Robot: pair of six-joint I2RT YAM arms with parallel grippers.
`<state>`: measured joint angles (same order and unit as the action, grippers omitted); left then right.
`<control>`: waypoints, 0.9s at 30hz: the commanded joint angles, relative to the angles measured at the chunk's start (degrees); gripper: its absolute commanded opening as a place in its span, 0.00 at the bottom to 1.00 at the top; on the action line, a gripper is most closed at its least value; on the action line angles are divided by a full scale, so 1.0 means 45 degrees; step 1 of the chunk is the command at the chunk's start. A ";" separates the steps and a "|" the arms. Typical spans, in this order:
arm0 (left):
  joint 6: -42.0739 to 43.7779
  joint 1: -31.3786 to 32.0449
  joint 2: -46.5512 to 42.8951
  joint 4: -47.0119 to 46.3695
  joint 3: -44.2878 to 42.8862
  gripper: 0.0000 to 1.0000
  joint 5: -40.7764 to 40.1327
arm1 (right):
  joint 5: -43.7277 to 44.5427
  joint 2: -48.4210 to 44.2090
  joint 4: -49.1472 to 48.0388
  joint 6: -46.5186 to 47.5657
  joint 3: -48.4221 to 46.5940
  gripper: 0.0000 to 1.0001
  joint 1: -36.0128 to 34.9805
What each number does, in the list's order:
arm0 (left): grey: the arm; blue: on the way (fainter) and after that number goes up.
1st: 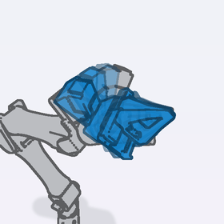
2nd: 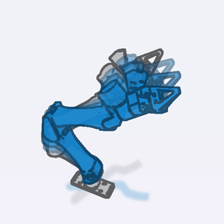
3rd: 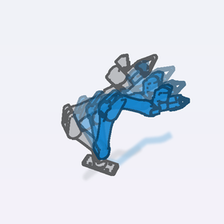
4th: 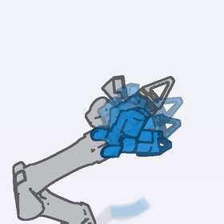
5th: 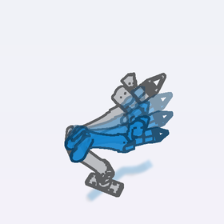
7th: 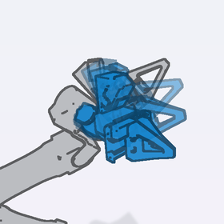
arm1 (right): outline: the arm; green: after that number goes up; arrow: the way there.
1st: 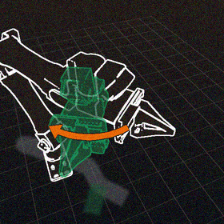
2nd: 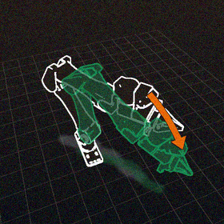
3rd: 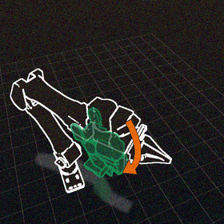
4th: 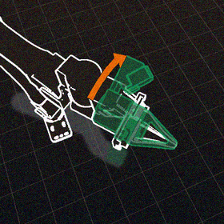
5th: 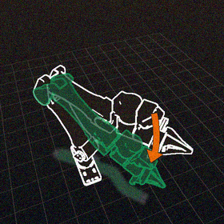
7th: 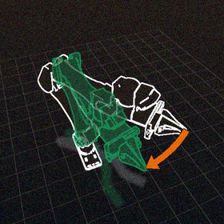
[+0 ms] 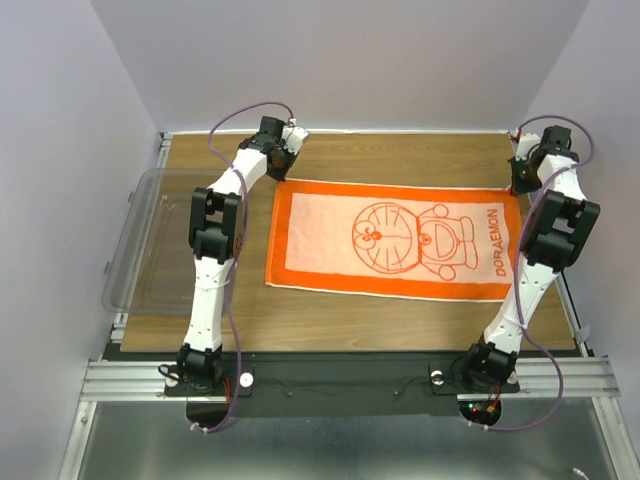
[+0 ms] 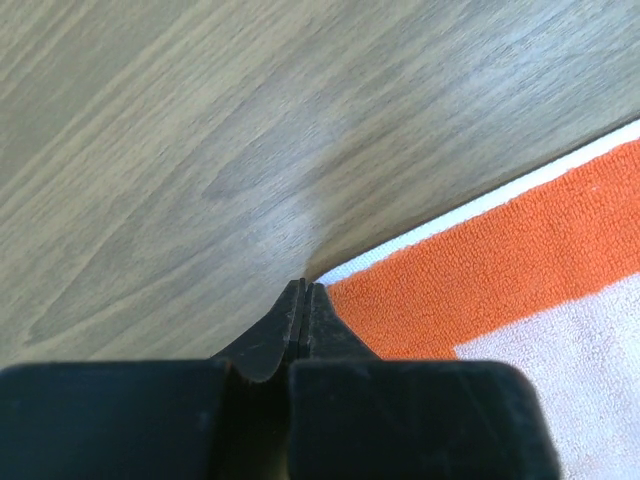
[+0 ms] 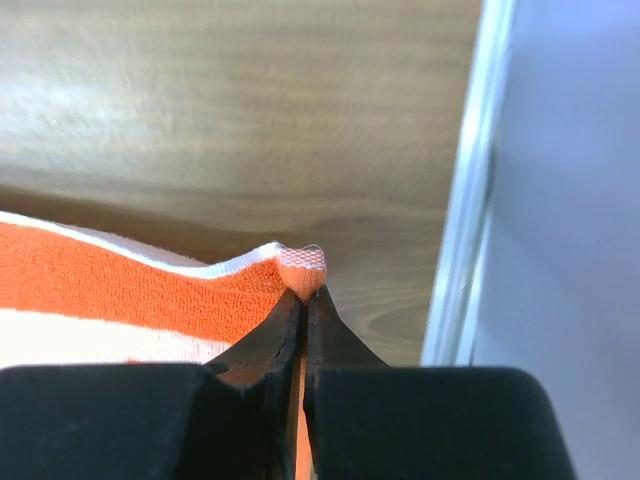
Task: Roll the towels
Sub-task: Flatten the towel, then fold the towel
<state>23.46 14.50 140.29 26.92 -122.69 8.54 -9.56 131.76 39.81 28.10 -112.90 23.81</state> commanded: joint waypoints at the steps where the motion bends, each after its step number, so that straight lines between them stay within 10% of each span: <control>1: 0.0001 -0.0117 -0.0686 -0.0199 -0.0509 0.00 0.0095 | -0.0297 0.0016 -0.0449 -0.0189 -0.1062 0.01 0.0372; 27: 0.0743 -0.0176 -0.6502 -0.2036 0.5522 0.00 0.1717 | -0.2445 -0.3225 -0.0332 0.0766 0.1396 0.01 0.1329</control>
<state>25.10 14.48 117.84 18.63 -102.28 15.40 -19.11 123.28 39.48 29.02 -108.57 28.47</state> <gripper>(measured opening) 0.026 0.039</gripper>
